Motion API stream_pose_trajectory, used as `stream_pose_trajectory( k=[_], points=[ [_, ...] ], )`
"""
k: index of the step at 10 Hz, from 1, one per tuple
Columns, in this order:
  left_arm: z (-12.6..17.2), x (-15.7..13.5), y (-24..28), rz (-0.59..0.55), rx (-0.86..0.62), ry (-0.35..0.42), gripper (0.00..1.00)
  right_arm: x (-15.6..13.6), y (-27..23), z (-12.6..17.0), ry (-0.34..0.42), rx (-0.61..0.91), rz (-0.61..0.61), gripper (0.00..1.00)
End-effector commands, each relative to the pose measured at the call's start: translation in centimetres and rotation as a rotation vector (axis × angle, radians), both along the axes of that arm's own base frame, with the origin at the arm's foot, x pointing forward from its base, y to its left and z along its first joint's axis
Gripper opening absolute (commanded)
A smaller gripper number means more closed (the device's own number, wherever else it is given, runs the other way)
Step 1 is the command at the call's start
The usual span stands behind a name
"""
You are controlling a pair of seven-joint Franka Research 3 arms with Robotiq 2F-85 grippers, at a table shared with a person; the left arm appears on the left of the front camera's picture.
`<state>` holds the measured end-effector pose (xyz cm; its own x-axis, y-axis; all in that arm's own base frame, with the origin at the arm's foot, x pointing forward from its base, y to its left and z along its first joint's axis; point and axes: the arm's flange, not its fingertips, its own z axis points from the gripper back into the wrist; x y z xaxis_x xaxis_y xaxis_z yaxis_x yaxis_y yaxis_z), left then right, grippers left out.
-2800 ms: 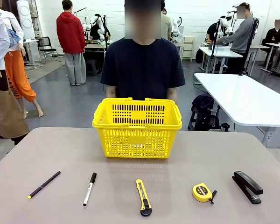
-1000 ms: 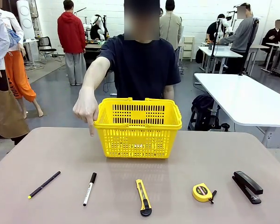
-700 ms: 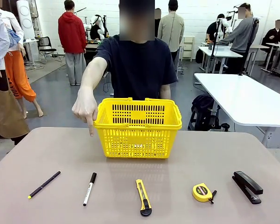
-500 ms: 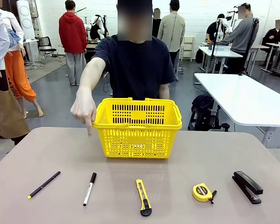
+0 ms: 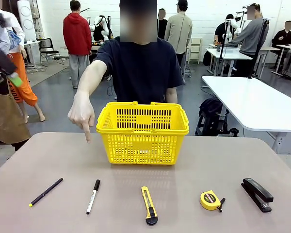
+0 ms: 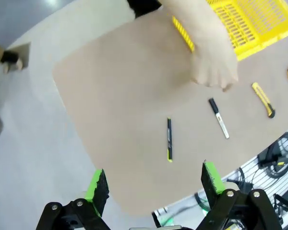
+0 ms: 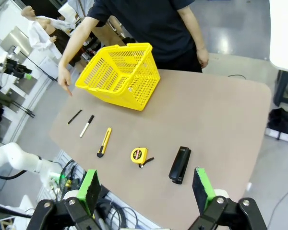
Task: Place the items the person wants into the basket.
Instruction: Pick up the item the person points to and place it in the Market Basket.
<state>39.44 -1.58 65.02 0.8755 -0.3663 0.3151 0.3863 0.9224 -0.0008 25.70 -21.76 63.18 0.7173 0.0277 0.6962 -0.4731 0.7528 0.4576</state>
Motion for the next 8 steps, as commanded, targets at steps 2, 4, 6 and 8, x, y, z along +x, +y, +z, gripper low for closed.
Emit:
stream_pose_trajectory(
  k=[2, 4, 6, 8],
  points=[
    [-4.8, -2.3, -7.1, 0.070, 0.114, 0.177, 1.00, 0.1, -0.1, 0.0, -0.019, 0.018, 0.015, 1.00],
    [-9.0, -3.8, -10.2, 0.107, 0.107, 0.103, 1.00, 0.1, -0.1, 0.0, -0.019, 0.018, 0.015, 1.00],
    [-12.6, -5.2, -12.4, 0.099, 0.100, 0.076, 1.00, 0.1, -0.1, 0.0, -0.019, 0.018, 0.015, 1.00],
    [-13.2, -5.9, -13.5, 0.080, 0.077, 0.113, 1.00, 0.1, -0.1, 0.0, -0.019, 0.018, 0.015, 1.00]
  ],
)
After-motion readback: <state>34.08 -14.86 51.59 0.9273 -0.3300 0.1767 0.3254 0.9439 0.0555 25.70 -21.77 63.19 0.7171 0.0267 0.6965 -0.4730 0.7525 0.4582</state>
